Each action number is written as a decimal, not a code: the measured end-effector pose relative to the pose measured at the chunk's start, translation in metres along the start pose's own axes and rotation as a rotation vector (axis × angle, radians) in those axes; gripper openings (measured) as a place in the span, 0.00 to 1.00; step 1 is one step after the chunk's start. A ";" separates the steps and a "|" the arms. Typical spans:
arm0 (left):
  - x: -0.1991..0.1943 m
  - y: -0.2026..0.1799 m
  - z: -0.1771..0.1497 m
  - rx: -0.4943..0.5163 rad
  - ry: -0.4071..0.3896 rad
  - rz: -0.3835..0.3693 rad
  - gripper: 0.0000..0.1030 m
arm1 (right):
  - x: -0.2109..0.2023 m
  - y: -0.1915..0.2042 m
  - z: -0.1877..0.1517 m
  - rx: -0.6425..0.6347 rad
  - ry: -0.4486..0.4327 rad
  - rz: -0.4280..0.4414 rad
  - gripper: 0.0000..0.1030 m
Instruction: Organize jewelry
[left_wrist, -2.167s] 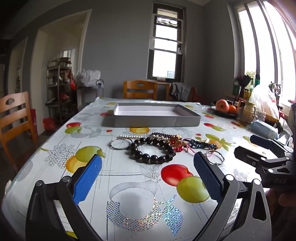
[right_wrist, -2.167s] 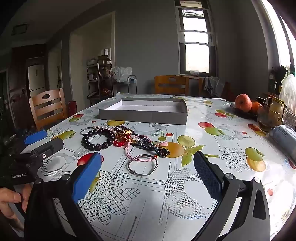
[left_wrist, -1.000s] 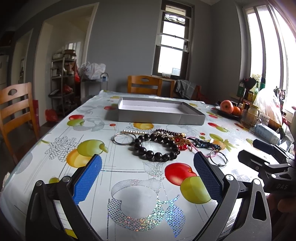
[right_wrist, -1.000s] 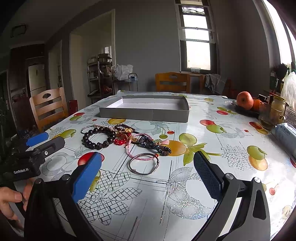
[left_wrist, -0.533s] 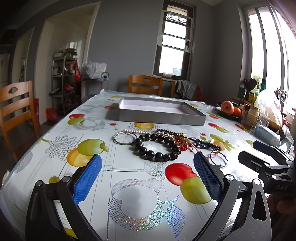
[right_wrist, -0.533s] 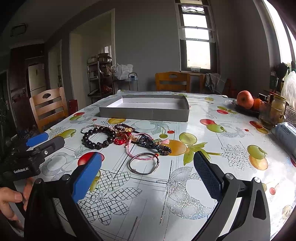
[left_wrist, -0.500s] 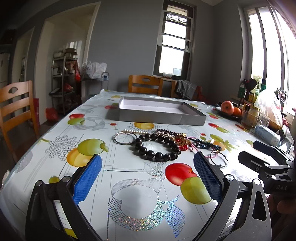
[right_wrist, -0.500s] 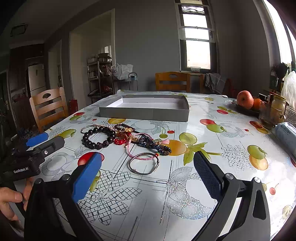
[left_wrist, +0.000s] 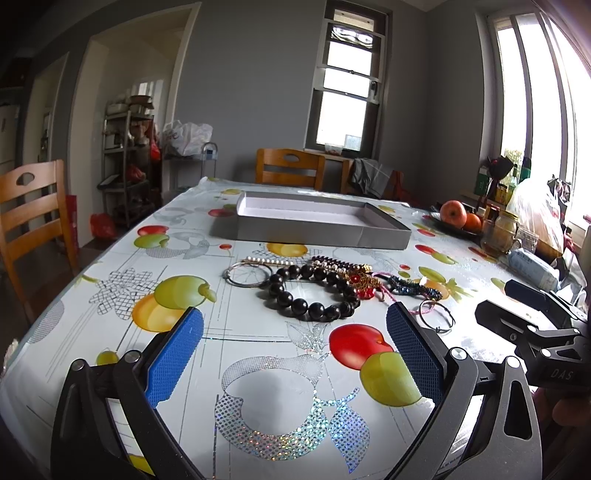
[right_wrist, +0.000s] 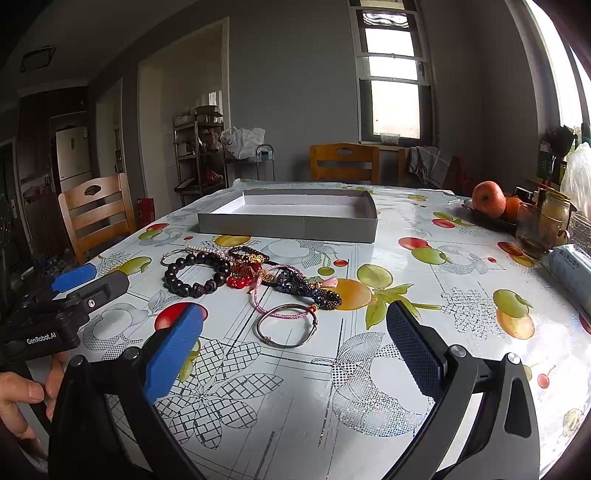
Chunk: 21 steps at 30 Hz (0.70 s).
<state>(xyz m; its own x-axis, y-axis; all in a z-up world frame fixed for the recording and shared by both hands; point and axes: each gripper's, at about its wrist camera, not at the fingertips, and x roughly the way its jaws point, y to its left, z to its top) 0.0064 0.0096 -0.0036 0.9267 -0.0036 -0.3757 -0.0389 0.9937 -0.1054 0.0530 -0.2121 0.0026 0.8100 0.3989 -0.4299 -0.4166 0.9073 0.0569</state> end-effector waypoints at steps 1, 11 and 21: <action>0.000 0.000 0.000 -0.001 0.000 0.000 0.96 | 0.000 0.000 0.000 0.000 -0.001 0.000 0.95; 0.000 0.000 0.001 -0.003 0.000 0.001 0.96 | -0.001 0.000 0.000 0.001 -0.004 0.002 0.95; 0.000 0.000 0.001 -0.004 0.004 -0.001 0.96 | -0.002 0.000 -0.001 0.001 -0.006 0.003 0.95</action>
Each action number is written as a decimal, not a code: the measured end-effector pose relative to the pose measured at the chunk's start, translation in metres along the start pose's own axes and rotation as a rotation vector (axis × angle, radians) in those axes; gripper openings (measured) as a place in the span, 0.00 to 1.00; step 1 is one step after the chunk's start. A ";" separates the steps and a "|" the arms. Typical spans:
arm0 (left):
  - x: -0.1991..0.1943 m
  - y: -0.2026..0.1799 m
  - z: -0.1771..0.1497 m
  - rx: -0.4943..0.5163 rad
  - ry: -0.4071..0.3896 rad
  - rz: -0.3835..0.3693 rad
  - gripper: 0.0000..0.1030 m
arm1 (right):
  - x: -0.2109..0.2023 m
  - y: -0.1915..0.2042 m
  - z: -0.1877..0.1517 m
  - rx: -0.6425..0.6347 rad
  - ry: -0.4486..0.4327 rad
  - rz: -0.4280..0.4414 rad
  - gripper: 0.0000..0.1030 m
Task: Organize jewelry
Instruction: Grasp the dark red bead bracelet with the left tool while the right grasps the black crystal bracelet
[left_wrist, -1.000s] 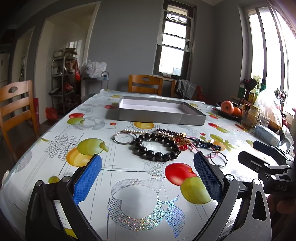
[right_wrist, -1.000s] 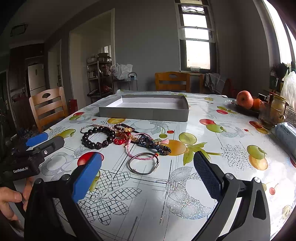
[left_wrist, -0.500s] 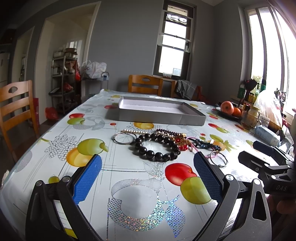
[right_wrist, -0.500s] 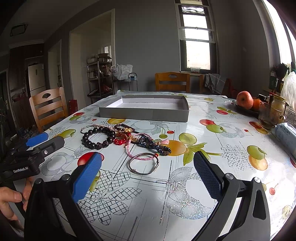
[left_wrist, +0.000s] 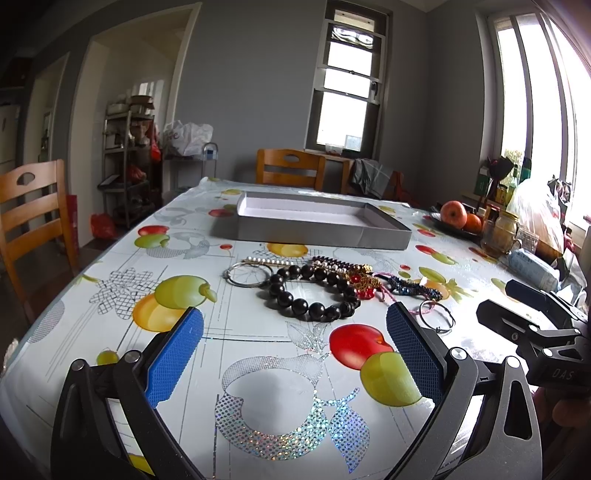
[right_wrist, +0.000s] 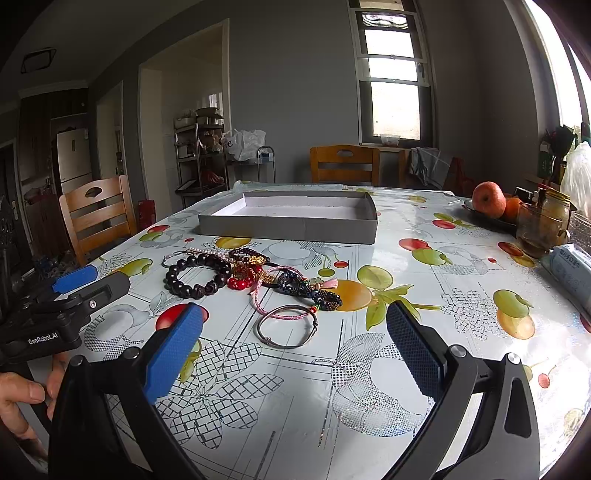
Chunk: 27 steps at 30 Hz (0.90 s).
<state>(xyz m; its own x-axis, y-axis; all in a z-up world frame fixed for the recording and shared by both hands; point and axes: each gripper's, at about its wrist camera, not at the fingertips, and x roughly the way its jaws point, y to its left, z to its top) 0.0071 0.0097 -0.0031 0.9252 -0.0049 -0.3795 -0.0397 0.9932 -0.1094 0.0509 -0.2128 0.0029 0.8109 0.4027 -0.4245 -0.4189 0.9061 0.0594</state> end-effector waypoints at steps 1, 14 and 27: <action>0.000 0.000 0.000 -0.001 -0.001 0.000 0.96 | 0.000 0.000 0.000 0.000 0.002 0.000 0.95; 0.012 -0.002 0.011 -0.001 0.106 -0.023 0.96 | 0.004 0.001 0.009 -0.031 0.070 -0.008 0.95; 0.052 0.007 0.067 0.094 0.359 -0.077 0.70 | 0.023 -0.021 0.064 -0.093 0.269 0.095 0.95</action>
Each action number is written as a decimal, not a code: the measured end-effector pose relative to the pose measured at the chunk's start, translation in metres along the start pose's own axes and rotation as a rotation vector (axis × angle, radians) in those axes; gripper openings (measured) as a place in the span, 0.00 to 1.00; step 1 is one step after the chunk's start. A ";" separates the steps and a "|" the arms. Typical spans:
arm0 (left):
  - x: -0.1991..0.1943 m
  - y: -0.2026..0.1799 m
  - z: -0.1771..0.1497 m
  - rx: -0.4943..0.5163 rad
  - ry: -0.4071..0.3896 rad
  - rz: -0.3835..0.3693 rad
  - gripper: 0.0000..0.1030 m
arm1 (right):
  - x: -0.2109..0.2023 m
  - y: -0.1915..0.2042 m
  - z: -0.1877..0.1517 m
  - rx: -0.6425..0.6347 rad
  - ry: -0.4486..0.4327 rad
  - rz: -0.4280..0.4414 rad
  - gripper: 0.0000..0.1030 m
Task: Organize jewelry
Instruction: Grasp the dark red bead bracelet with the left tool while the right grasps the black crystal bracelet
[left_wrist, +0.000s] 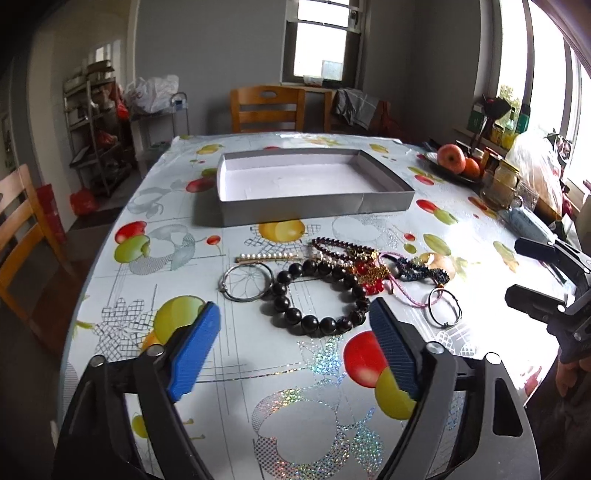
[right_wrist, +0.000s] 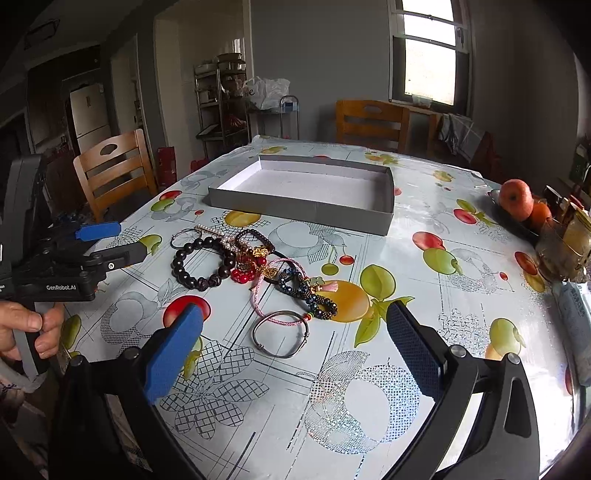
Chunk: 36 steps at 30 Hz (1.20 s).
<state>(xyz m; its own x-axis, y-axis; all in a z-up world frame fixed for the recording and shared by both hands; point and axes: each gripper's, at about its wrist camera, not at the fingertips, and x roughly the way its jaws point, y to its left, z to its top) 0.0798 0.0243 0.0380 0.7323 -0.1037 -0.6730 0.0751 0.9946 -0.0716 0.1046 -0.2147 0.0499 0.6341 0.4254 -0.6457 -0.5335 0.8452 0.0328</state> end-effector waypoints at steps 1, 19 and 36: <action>0.005 0.002 0.004 0.005 0.027 -0.004 0.64 | 0.001 -0.001 0.004 -0.015 0.009 -0.003 0.95; 0.075 -0.063 0.050 0.297 0.143 -0.112 0.62 | 0.056 -0.014 0.014 -0.046 0.142 0.071 0.79; 0.097 -0.067 0.063 0.331 0.141 -0.131 0.10 | 0.073 -0.017 0.012 -0.048 0.203 0.105 0.42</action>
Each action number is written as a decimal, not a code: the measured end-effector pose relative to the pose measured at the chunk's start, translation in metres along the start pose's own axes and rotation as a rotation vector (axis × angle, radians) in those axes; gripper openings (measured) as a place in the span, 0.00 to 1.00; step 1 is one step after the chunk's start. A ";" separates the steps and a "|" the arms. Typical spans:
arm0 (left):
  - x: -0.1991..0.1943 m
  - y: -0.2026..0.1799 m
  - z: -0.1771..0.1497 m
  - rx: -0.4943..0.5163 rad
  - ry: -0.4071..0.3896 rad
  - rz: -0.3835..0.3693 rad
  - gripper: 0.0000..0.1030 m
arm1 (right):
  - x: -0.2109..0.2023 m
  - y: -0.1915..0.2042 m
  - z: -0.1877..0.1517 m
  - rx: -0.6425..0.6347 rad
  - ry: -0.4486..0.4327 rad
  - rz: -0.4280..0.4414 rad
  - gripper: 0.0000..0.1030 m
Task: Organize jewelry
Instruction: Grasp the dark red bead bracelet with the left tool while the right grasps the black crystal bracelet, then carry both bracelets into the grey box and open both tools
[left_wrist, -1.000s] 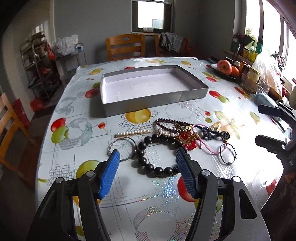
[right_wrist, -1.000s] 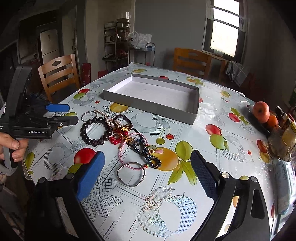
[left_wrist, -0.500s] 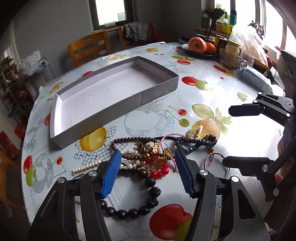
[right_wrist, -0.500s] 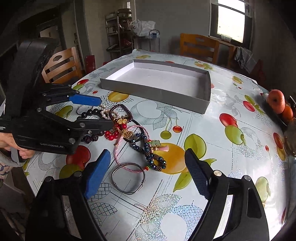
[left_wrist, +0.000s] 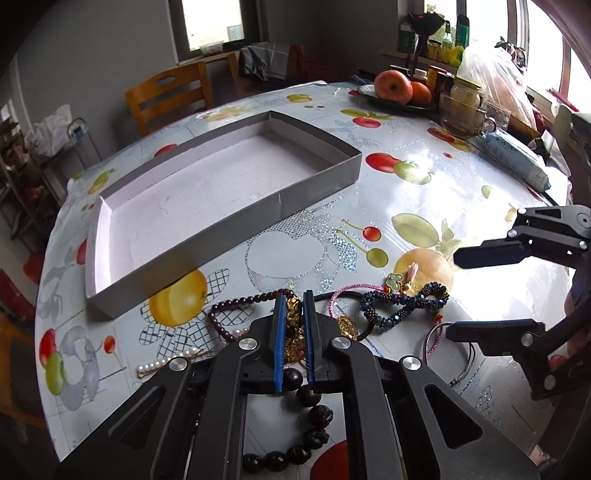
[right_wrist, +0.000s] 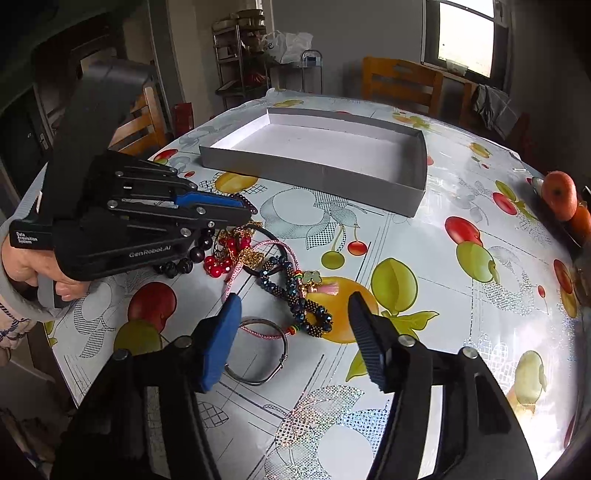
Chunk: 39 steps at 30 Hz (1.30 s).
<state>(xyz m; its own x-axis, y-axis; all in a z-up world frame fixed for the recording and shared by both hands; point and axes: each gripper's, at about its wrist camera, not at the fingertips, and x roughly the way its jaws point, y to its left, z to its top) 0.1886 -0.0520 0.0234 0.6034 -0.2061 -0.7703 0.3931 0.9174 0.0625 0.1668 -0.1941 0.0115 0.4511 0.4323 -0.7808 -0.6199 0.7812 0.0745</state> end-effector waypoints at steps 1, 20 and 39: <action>-0.006 0.002 0.002 -0.007 -0.014 -0.004 0.10 | 0.003 0.001 0.000 -0.006 0.008 0.003 0.39; -0.061 0.041 0.023 -0.102 -0.143 -0.021 0.10 | -0.005 0.007 0.010 -0.035 -0.031 0.001 0.06; -0.059 0.062 0.037 -0.141 -0.160 -0.021 0.10 | -0.056 -0.026 0.071 0.032 -0.217 0.043 0.04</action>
<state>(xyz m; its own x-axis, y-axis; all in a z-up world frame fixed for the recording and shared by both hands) 0.2030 0.0049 0.0961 0.7030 -0.2664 -0.6594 0.3125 0.9486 -0.0500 0.2033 -0.2070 0.0972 0.5545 0.5498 -0.6248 -0.6225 0.7722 0.1271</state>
